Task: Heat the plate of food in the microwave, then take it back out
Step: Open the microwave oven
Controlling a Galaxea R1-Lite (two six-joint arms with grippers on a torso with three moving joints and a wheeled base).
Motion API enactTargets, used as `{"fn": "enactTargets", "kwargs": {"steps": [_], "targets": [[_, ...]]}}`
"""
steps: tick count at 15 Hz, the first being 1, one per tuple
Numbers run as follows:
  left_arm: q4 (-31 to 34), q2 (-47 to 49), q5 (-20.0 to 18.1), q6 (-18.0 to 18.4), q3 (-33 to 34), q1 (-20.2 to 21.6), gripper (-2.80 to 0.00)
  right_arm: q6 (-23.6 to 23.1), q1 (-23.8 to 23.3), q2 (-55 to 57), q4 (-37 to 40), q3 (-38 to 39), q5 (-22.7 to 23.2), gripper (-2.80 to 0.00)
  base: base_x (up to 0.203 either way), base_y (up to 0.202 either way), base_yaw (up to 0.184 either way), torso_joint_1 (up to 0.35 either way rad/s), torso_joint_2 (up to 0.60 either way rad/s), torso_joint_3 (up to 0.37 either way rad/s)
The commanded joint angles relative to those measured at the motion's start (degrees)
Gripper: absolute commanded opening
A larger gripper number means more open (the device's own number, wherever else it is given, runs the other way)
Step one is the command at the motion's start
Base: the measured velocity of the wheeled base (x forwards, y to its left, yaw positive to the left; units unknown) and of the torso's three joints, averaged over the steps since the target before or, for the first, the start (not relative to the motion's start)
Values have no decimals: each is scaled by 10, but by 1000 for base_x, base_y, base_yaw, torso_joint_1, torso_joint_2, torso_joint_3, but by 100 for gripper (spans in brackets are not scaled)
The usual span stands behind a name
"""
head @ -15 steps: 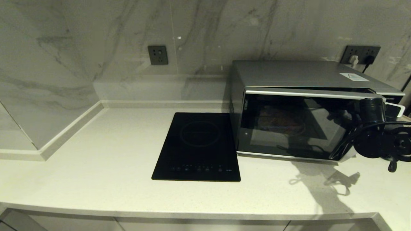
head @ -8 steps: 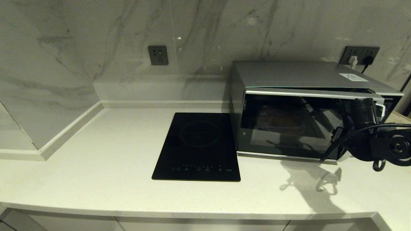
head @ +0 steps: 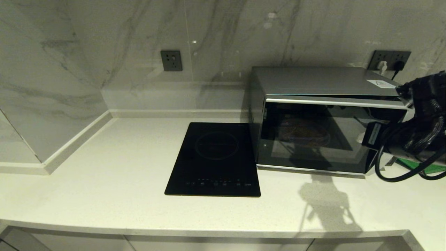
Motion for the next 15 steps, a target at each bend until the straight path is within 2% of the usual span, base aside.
{"fn": "enactTargets", "kwargs": {"steps": [1, 3, 6, 8, 10, 13, 15], "targets": [[0, 0, 0, -1, 0, 0, -280, 15, -19, -18, 73, -83, 14, -280, 0, 0, 0, 0, 0, 0], [0, 0, 0, -1, 0, 0, -280, 22, -60, 18, 110, -158, 29, -280, 0, 0, 0, 0, 0, 0], [0, 0, 0, -1, 0, 0, -280, 77, -105, 82, 197, -304, 83, -280, 0, 0, 0, 0, 0, 0], [0, 0, 0, -1, 0, 0, -280, 111, -143, 135, 250, -385, 146, -280, 0, 0, 0, 0, 0, 0], [0, 0, 0, 0, 0, 0, -280, 134, -157, 162, 277, -420, 194, -280, 0, 0, 0, 0, 0, 0], [0, 0, 0, -1, 0, 0, -280, 160, -171, 193, 278, -462, 205, -280, 0, 0, 0, 0, 0, 0], [0, 0, 1, -1, 0, 0, -280, 175, -178, 194, 278, -485, 248, -280, 0, 0, 0, 0, 0, 0]]}}
